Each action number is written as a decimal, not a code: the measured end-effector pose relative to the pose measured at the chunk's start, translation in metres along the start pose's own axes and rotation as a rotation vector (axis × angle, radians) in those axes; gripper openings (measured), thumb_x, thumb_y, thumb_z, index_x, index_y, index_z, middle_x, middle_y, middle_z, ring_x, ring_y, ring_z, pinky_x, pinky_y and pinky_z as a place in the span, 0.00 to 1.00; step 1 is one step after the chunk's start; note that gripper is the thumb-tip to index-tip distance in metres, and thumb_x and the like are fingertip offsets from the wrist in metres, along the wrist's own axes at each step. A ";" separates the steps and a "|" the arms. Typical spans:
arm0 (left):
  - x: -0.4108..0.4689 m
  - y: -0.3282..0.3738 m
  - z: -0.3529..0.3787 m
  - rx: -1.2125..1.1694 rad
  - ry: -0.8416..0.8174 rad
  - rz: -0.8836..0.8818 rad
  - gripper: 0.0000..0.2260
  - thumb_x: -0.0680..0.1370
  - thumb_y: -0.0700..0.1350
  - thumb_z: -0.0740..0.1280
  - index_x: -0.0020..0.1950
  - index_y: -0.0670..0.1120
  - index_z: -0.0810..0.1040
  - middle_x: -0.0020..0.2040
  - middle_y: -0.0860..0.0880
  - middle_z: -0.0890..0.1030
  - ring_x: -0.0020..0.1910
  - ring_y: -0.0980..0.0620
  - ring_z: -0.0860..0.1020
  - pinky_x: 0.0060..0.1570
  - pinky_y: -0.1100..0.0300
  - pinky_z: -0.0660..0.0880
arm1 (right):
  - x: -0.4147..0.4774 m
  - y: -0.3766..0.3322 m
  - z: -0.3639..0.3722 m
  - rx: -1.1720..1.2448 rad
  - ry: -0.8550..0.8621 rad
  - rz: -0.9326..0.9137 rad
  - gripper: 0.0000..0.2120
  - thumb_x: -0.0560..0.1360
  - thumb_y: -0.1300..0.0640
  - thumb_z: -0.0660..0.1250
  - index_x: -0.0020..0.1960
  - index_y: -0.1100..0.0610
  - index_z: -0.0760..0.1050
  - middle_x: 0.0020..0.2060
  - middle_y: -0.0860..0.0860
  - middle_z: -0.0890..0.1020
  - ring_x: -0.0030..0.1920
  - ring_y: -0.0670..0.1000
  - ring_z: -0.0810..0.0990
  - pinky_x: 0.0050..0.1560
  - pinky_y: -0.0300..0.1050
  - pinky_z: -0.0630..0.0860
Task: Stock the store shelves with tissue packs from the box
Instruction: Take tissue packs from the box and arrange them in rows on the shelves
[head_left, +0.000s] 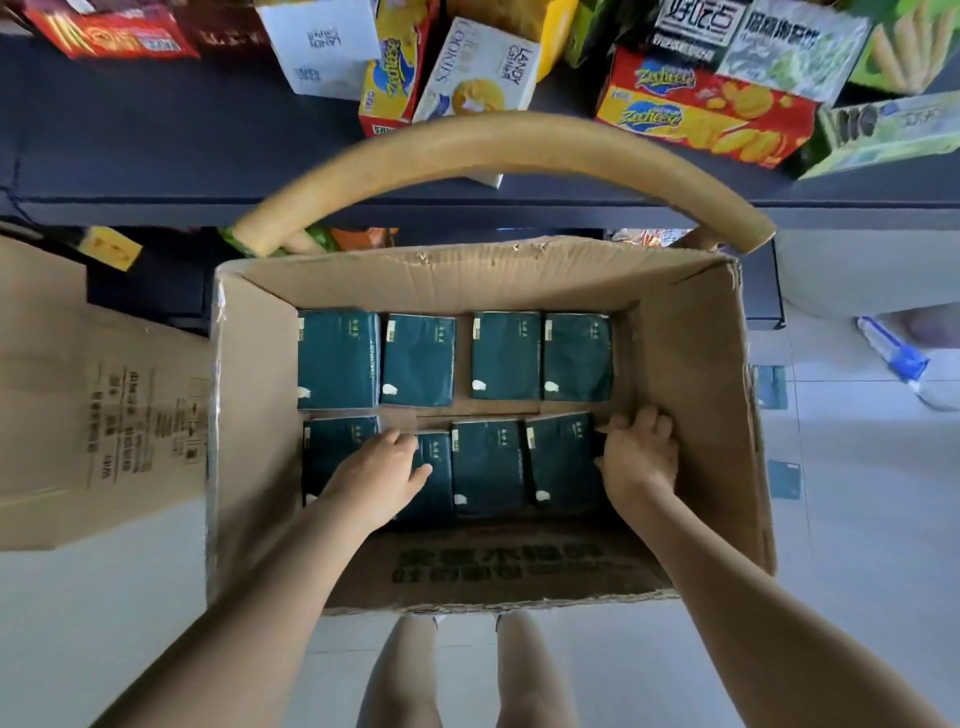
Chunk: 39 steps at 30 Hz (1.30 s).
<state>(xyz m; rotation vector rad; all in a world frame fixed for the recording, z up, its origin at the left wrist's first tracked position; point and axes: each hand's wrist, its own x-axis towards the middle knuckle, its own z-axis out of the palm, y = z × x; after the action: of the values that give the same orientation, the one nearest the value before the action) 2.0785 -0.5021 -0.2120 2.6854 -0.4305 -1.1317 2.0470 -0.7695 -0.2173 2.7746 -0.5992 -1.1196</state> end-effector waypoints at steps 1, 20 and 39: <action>0.001 0.001 0.001 -0.011 0.006 -0.007 0.20 0.81 0.54 0.57 0.69 0.44 0.69 0.65 0.48 0.73 0.61 0.51 0.74 0.58 0.59 0.72 | 0.000 0.000 0.002 0.042 -0.001 -0.009 0.18 0.80 0.54 0.59 0.68 0.58 0.64 0.66 0.60 0.65 0.65 0.60 0.65 0.61 0.50 0.68; 0.044 0.028 0.000 -0.099 0.000 0.003 0.19 0.80 0.52 0.61 0.68 0.43 0.69 0.65 0.48 0.72 0.55 0.51 0.77 0.53 0.59 0.72 | -0.035 0.017 -0.036 1.182 0.077 0.104 0.33 0.70 0.56 0.74 0.70 0.53 0.63 0.55 0.50 0.76 0.51 0.49 0.76 0.47 0.43 0.79; 0.060 0.043 0.013 -0.139 -0.089 0.038 0.12 0.73 0.52 0.71 0.48 0.50 0.70 0.50 0.51 0.75 0.45 0.53 0.73 0.38 0.61 0.66 | -0.032 0.017 -0.009 1.210 -0.012 0.153 0.24 0.71 0.55 0.73 0.64 0.56 0.69 0.47 0.48 0.76 0.44 0.47 0.76 0.34 0.36 0.72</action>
<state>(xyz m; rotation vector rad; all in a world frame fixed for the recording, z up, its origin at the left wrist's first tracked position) 2.1016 -0.5634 -0.2485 2.5052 -0.3987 -1.2267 2.0266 -0.7729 -0.1866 3.4562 -1.9922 -0.8743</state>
